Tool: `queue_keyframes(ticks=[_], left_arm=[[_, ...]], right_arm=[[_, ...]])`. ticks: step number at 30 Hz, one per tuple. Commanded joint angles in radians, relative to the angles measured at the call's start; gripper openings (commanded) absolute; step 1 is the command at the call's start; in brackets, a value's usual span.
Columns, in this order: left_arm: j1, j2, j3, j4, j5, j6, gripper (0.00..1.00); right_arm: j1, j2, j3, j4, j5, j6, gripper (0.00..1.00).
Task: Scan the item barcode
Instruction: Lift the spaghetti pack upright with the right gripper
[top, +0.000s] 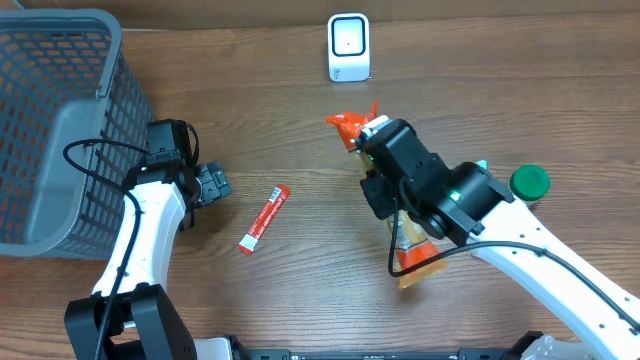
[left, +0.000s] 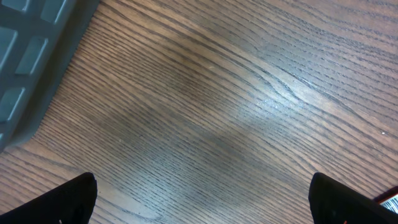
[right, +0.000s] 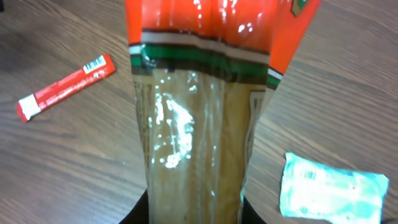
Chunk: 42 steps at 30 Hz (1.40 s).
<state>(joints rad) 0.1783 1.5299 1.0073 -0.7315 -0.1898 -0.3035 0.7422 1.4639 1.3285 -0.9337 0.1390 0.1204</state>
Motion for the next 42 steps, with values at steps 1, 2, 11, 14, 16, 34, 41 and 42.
queue_keyframes(ticks=[1,2,11,14,16,34,41,42], left_arm=[[-0.003,-0.004,0.018,0.003,0.007,0.009,1.00],[-0.003,-0.004,0.018,0.003,0.007,0.009,1.00],[-0.003,-0.004,0.018,0.003,0.007,0.009,1.00],[-0.003,-0.004,0.018,0.003,0.007,0.009,1.00],[-0.003,-0.004,0.018,0.003,0.007,0.009,1.00],[-0.003,-0.004,0.018,0.003,0.007,0.009,1.00],[-0.003,-0.004,0.018,0.003,0.007,0.009,1.00],[-0.003,-0.004,0.018,0.003,0.007,0.009,1.00]], right_arm=[[0.002,-0.010,0.025,-0.018,0.008,0.010,0.04],[0.002,-0.010,0.025,-0.025,0.006,0.010,0.04],[0.003,-0.056,0.025,-0.030,0.002,0.090,0.04],[0.002,-0.083,0.025,-0.031,0.003,0.089,0.04],[0.002,-0.092,0.025,-0.043,0.003,0.089,0.04],[0.002,-0.094,0.025,-0.027,0.003,0.085,0.04],[-0.028,-0.073,0.142,0.013,0.040,0.090,0.03],[-0.041,-0.055,0.195,-0.012,0.040,0.089,0.03]])
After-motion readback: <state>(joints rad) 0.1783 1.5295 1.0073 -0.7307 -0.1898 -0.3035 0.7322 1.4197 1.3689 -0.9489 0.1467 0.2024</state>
